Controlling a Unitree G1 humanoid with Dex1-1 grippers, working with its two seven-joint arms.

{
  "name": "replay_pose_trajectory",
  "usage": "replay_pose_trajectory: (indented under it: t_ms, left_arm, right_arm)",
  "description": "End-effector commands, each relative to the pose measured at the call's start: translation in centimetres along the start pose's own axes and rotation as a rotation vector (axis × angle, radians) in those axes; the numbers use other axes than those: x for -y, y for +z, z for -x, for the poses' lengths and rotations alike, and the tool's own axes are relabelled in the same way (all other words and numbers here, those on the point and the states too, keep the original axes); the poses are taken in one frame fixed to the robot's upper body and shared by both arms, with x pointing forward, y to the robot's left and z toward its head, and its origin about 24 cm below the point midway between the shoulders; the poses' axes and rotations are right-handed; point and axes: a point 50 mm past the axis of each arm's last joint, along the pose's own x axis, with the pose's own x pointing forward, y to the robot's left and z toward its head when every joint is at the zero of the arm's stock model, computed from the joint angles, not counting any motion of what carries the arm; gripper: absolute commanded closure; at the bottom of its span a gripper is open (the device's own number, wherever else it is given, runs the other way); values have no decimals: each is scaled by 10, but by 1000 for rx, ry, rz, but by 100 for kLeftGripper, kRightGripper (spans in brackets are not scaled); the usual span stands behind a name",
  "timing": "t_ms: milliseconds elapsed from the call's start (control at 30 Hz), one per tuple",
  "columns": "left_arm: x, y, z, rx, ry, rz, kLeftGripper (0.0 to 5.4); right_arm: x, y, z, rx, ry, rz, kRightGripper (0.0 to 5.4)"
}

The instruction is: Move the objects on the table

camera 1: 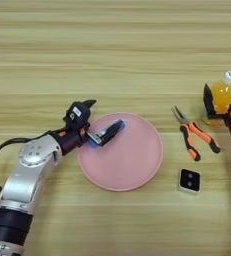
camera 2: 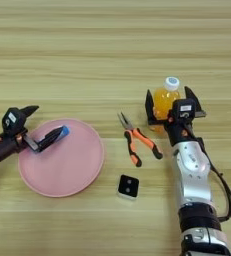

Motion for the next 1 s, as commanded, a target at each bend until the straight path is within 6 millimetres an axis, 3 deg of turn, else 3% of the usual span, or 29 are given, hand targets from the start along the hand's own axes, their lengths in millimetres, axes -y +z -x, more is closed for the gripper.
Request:
replay_pose_trajectory:
  t_ms: [33,500,1000]
  left_arm:
    - [0,-9,1,-81,-10,-11,11]
    - [2,-32,-2,-227,-68,-78,172]
    - [1,-33,-4,-262,-115,-143,320]
  right_arm:
    - [2,4,-3,17,-7,7,1]
    - [1,4,-3,17,-6,7,0]
    - [-1,4,-3,20,-8,0,0]
